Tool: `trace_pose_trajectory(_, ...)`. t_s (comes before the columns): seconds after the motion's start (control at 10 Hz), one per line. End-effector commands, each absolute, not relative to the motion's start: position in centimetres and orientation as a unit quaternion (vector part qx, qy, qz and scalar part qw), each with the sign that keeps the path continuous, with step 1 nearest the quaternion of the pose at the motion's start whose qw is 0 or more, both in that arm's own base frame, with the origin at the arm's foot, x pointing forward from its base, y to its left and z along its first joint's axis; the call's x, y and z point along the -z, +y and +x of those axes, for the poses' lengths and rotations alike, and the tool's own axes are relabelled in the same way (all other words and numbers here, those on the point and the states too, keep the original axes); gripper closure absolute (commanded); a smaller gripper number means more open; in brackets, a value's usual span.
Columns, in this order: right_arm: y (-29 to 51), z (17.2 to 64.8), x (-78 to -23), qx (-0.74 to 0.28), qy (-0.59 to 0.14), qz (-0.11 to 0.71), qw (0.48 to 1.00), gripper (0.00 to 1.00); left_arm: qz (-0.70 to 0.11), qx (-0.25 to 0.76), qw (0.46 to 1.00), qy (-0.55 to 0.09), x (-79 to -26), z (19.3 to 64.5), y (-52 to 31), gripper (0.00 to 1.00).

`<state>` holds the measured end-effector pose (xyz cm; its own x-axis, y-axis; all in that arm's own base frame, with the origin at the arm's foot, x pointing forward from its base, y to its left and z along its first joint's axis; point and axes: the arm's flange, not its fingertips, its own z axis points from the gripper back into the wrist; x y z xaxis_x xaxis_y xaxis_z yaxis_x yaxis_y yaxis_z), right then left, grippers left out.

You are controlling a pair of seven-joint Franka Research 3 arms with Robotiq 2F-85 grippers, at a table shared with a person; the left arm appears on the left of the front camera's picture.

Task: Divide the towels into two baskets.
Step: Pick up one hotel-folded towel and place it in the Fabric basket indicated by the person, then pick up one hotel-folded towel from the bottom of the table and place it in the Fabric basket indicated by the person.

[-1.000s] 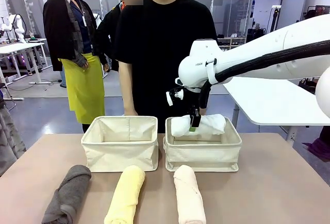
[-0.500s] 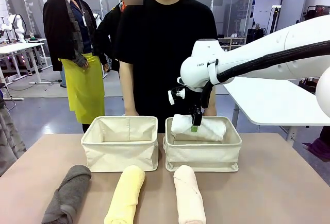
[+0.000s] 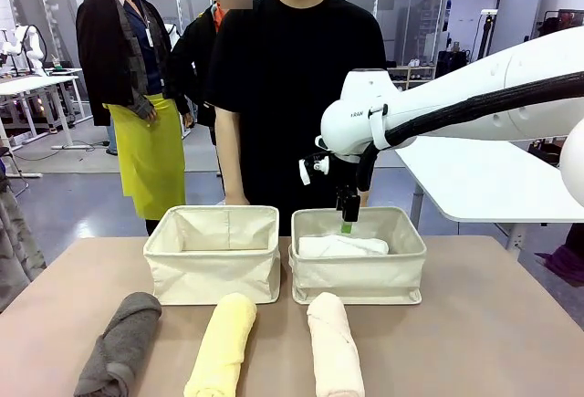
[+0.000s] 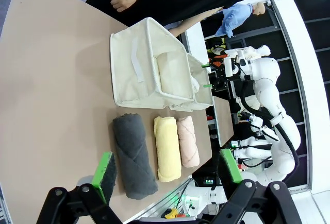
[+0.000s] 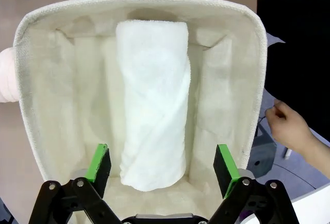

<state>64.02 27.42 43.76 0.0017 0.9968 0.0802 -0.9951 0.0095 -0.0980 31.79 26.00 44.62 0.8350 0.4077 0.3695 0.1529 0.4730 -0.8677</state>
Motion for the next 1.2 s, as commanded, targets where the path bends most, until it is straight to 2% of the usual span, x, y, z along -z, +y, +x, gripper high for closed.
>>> trace_pose_trajectory(0.0, 26.3, 62.6, -44.4, -0.668, -0.087, -0.035, 0.738, 0.00, -0.512, -0.076, 0.808, -0.282, -44.8, 31.6, 26.2, 0.00)
trace_pose_trajectory(0.1, 27.4, 64.0, -43.8, -0.704, -0.063, -0.006, 0.708, 0.00, -0.512, -0.076, 0.808, -0.282, -44.8, 31.6, 26.2, 0.00)
trace_pose_trajectory(1.1, 27.4, 64.0, -43.8, -0.704, -0.063, -0.006, 0.708, 0.00, -0.512, -0.076, 0.808, -0.282, -44.8, 31.6, 26.2, 0.00)
